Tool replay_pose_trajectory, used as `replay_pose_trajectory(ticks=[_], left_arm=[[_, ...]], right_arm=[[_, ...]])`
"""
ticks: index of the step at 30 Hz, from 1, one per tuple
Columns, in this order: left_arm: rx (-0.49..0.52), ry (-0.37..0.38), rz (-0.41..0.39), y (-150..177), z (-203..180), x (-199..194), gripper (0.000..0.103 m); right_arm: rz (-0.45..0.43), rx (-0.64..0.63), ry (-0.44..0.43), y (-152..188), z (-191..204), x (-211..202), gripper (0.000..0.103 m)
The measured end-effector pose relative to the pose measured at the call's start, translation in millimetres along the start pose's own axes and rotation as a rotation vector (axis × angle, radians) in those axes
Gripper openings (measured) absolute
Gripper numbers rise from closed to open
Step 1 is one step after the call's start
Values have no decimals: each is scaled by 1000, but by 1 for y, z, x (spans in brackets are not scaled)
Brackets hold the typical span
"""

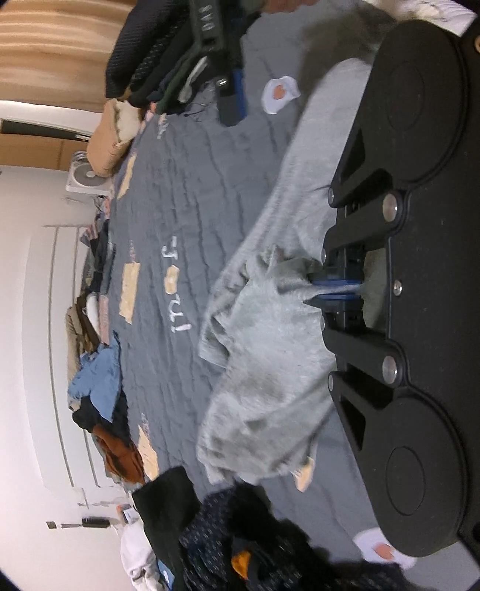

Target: Fold clothes

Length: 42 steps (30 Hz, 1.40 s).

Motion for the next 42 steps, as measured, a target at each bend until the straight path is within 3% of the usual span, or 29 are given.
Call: replay_pose_trajectory(ticks=[10, 14, 17, 18, 19, 23, 28, 39, 41, 42], left_arm=[[5, -35, 158, 55, -4, -16, 5], [-1, -54, 103, 50, -2, -27, 9], [-8, -71, 44, 39, -2, -36, 28], [-1, -76, 22, 31, -3, -37, 43], [6, -80, -1, 24, -5, -37, 49], [59, -98, -39, -1, -16, -25, 49], [193, -141, -24, -16, -29, 15, 49], [328, -183, 18, 4, -32, 59, 48], [337, -187, 23, 6, -31, 61, 40], [332, -187, 23, 6, -29, 62, 31]], right_arm=[[15, -8, -14, 2, 8, 1, 45], [21, -6, -9, 3, 9, 3, 45], [21, -2, -9, 3, 10, 4, 45], [19, -2, -10, 3, 10, 3, 45], [17, -2, -11, 2, 11, 3, 45], [20, -4, -4, 3, 11, 6, 45], [29, -6, 5, 4, 9, 9, 46], [56, 9, 30, 9, -1, 23, 46], [71, 4, 37, 13, -2, 28, 46], [78, 0, 40, 15, -1, 30, 46]])
Point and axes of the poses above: each gripper's, at about its wrist camera, not at the fingertips, and x roughly the way its jaws point, z to its left, y to its underside, the point moved 8 cm from there along x, roughly the way its jaws point, and after that the axes turned 5 degrees about x, right-handed, at the moved point
